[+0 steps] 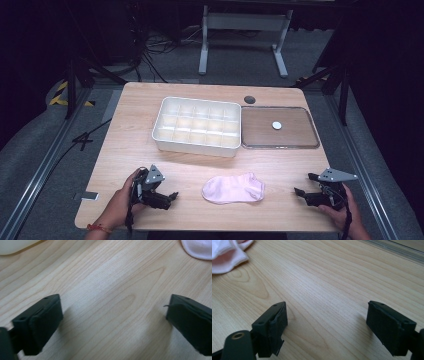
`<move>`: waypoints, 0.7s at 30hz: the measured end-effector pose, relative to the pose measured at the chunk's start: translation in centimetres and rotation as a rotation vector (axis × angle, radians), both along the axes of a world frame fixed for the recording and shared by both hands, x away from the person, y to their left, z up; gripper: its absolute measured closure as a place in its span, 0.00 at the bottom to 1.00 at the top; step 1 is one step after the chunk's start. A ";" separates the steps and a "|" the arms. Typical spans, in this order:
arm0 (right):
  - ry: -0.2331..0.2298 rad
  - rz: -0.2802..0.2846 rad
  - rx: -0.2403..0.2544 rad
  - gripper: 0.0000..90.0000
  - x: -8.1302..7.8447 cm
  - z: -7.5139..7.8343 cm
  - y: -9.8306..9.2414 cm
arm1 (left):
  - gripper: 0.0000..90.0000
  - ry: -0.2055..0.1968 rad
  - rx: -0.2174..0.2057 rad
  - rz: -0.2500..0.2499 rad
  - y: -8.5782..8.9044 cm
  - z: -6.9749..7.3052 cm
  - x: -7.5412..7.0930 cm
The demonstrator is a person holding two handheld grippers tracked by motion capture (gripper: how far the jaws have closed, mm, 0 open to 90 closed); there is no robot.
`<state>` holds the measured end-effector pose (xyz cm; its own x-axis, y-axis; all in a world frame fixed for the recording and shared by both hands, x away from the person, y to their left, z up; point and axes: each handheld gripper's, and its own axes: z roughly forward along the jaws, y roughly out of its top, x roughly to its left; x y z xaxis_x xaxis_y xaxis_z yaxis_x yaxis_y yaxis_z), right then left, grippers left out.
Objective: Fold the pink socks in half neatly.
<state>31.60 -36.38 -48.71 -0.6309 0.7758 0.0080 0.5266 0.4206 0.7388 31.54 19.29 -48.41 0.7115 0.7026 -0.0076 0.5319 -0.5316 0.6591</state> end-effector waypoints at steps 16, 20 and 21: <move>0.004 0.010 -0.005 0.19 0.2 0.1 0.0 | 0.00 0.003 -0.002 0.004 0.0 0.0 0.0; 0.047 0.035 -0.040 0.20 0.5 0.6 0.0 | 0.00 -0.001 -0.001 -0.004 -0.1 0.0 0.0; 0.063 0.035 -0.056 0.18 0.7 0.8 0.1 | 0.00 -0.001 -0.001 -0.007 0.0 0.0 0.0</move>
